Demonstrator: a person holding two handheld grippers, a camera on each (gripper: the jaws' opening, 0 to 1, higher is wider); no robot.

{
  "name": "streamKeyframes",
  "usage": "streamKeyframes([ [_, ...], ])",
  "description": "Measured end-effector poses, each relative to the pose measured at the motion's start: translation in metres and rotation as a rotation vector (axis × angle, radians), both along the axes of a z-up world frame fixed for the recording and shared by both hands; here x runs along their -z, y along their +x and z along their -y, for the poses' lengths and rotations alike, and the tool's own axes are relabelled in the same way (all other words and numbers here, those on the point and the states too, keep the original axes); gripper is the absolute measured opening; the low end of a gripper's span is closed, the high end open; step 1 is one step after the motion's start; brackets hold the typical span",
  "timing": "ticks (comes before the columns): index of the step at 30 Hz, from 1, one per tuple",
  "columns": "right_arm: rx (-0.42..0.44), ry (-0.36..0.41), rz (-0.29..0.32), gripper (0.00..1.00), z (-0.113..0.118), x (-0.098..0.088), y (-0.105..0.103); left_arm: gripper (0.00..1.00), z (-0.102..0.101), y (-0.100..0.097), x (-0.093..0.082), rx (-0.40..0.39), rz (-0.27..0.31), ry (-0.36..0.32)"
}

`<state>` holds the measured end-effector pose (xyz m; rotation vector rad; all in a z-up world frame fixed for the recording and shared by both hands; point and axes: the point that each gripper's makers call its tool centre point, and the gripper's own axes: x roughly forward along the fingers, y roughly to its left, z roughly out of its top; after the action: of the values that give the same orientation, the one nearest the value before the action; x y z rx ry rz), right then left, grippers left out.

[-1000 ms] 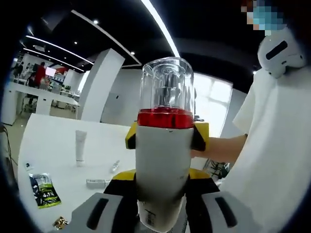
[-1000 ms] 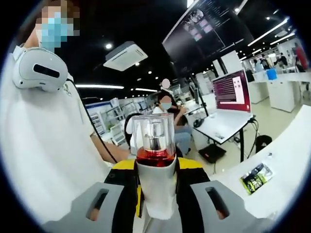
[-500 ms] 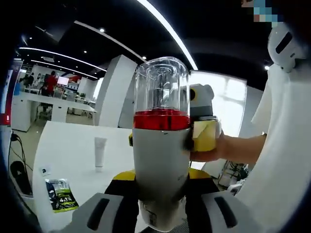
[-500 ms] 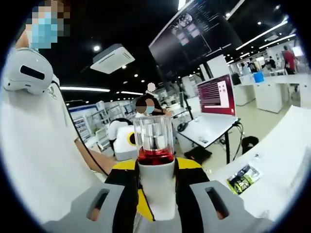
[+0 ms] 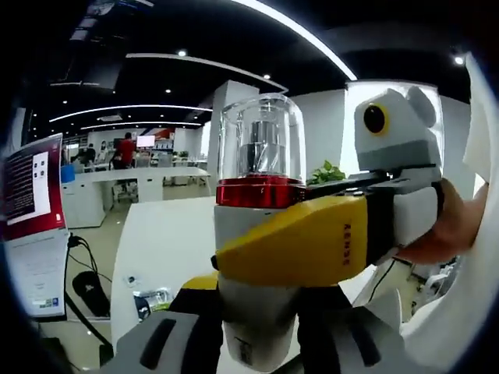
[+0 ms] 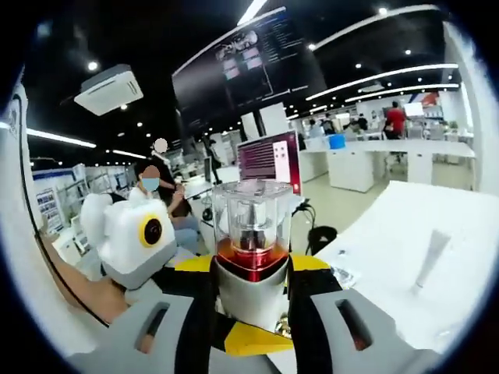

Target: Arrange the skincare products in the storage area until every visible bottle or jar stands upright without overlapping.

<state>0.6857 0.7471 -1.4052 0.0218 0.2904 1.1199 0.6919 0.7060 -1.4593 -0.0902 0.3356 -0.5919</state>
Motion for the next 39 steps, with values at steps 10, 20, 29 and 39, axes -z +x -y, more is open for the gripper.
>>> streamKeyframes([
  [10,0.008,-0.001,-0.07,0.33,0.0,0.016,-0.001,0.36,0.0,-0.005,0.015,-0.011,-0.033,-0.001],
  [20,-0.045,-0.092,-0.072,0.32,-0.003,0.031,-0.005,0.36,0.0,-0.006,0.016,-0.034,-0.012,0.008],
  [29,-0.105,-0.124,-0.097,0.31,-0.004,0.038,-0.006,0.36,0.0,-0.009,0.019,-0.03,0.011,0.015],
  [39,-0.098,-0.119,-0.12,0.31,0.008,0.042,0.008,0.38,0.001,-0.008,0.034,0.026,0.025,0.099],
])
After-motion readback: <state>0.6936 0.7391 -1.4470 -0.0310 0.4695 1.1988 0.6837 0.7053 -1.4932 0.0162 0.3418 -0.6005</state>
